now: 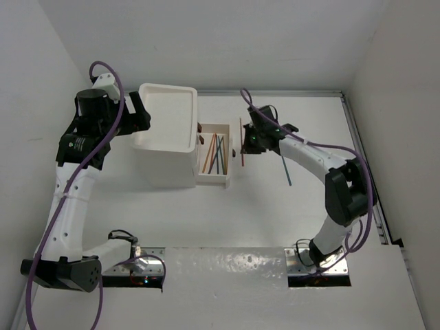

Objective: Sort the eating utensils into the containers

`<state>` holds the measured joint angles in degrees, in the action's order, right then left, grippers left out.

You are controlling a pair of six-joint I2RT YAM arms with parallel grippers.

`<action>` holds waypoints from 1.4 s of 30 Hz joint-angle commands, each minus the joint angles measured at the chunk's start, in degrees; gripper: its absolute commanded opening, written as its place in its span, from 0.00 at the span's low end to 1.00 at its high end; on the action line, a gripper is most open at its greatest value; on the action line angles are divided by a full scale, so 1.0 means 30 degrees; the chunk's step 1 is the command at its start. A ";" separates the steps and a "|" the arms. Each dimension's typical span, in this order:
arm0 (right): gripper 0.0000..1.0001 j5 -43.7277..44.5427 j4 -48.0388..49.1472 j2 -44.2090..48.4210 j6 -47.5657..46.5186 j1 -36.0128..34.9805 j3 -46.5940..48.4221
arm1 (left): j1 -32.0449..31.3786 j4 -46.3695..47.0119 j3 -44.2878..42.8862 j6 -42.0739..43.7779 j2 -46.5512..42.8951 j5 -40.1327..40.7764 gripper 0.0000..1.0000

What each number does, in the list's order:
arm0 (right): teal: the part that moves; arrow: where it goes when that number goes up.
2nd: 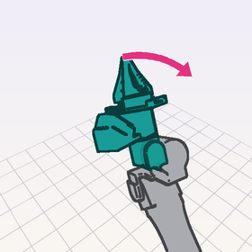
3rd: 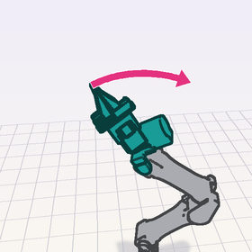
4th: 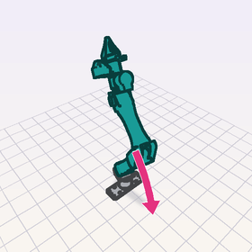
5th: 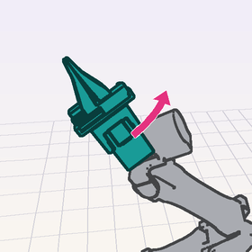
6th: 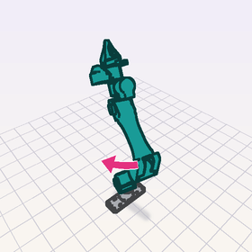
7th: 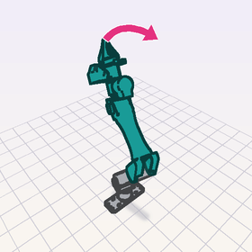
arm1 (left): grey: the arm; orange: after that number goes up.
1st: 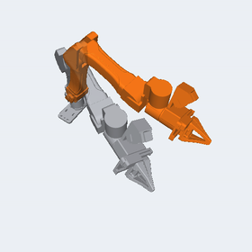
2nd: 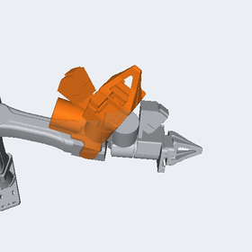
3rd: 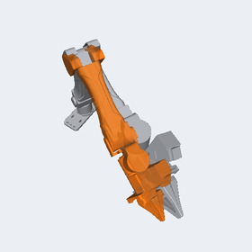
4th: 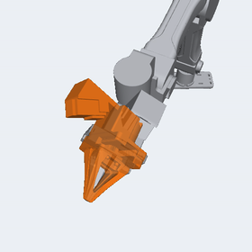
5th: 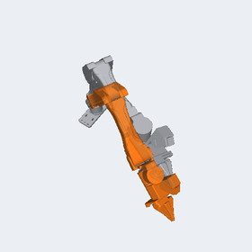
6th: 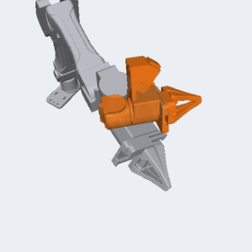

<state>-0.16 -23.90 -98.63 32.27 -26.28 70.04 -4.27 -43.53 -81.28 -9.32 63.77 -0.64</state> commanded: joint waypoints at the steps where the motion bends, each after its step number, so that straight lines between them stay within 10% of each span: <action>1: 0.00 -0.1526 0.1896 -0.0519 0.3005 -0.1168 0.1669 | -0.0246 0.0681 -0.0330 -0.0145 -0.0045 0.0098 0.84; 13: 0.35 -0.0978 0.2140 -0.3749 0.3748 -0.2900 0.4339 | -0.0246 0.0505 -0.0301 -0.0145 -0.0221 0.0127 0.84; 24: 0.35 0.1638 -0.1224 0.1264 -0.2285 0.2603 0.0300 | -0.0217 0.0593 -0.0477 0.0002 -0.0075 0.0127 0.84; 42: 0.33 0.3042 -0.1819 -0.2103 -0.6216 0.5773 -0.3248 | -0.0246 0.0213 -0.0887 0.0031 0.0219 0.0127 0.84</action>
<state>6.15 -31.20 -105.03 15.68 -9.41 60.55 -4.27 -43.57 -81.34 -9.32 64.97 -0.49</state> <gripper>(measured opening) 0.337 0.846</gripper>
